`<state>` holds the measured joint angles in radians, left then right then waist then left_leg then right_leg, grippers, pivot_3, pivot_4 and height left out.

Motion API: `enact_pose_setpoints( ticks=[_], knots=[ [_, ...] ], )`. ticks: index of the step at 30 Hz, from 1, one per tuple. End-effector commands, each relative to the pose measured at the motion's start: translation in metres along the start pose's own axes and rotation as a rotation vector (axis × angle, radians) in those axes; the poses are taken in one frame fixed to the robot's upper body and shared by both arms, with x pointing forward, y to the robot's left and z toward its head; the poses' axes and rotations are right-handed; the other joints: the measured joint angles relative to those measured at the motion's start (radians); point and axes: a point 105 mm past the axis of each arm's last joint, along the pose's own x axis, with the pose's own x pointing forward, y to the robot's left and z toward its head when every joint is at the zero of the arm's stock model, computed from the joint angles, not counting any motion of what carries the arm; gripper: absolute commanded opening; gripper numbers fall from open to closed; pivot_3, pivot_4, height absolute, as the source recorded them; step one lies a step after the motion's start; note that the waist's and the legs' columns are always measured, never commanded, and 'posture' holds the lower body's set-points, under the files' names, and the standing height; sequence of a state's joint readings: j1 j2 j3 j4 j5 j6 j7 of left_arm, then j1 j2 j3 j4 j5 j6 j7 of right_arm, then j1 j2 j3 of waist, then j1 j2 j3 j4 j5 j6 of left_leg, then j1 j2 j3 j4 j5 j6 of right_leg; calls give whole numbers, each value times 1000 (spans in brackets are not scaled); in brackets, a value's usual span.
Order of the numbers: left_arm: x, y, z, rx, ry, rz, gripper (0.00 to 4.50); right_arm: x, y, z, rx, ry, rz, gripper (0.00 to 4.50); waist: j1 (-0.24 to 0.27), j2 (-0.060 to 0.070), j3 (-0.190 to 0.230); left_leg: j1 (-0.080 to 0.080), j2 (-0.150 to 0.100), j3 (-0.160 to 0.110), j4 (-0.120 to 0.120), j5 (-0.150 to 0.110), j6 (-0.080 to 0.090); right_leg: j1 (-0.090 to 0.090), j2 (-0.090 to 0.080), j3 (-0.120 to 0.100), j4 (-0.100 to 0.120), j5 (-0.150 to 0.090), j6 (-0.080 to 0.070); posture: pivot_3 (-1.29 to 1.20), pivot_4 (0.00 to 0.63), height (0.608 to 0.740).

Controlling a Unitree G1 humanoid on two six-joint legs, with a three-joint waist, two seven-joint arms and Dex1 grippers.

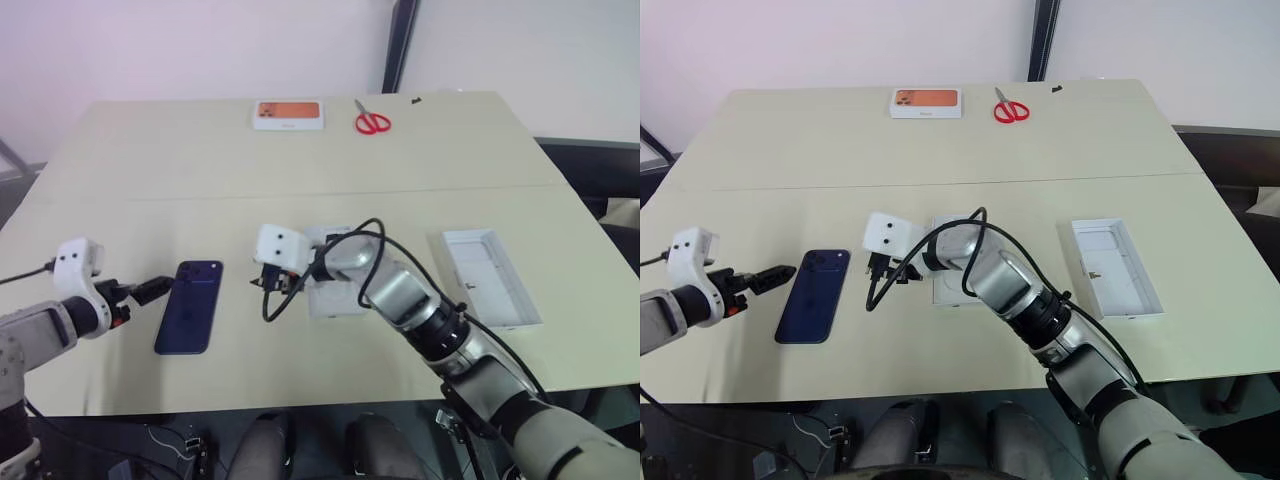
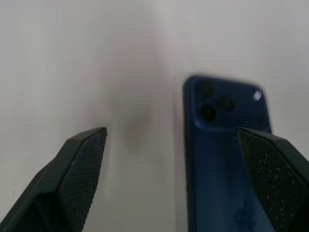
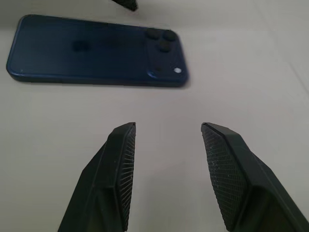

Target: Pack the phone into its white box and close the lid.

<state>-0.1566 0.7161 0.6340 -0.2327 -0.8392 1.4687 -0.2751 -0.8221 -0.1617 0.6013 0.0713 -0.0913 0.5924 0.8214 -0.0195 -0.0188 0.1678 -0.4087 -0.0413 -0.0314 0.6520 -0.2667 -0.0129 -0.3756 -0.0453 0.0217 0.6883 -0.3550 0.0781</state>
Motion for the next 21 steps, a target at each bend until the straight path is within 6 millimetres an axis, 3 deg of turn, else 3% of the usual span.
enact_pose_setpoints(
  ticks=[1, 3, 13, 21],
  knots=[
    [-5, -9, -6, -58, 62, -67, 4500, 13, 3, 17, -72, -32, 30, 998, -2, 0, 0, 0, 0, 0, 0, 0, 0, 0, 0, 0, 0, 0, 0, 0, 150, 740],
    [-4, -12, -8, -73, 59, -83, 4500, 23, 8, 17, -81, -25, 53, 28, -4, 0, 0, 1, 0, 0, 0, 1, -2, 0, 0, 0, 1, 0, 0, 0, 150, 740],
    [3, -25, -29, -86, 138, -139, 4500, 58, 25, 16, -117, 10, 113, 28, -2, 0, 0, 2, 0, 0, -2, 4, -8, 0, 0, 0, 1, 0, 0, 0, 150, 740],
    [10, -48, -34, -123, 163, -266, 4500, 66, 30, 19, -139, -7, 134, 28, 3, 0, -1, 2, 0, -1, -2, 4, -8, 1, 0, 0, 1, 0, 0, 0, 150, 740]
  ],
)
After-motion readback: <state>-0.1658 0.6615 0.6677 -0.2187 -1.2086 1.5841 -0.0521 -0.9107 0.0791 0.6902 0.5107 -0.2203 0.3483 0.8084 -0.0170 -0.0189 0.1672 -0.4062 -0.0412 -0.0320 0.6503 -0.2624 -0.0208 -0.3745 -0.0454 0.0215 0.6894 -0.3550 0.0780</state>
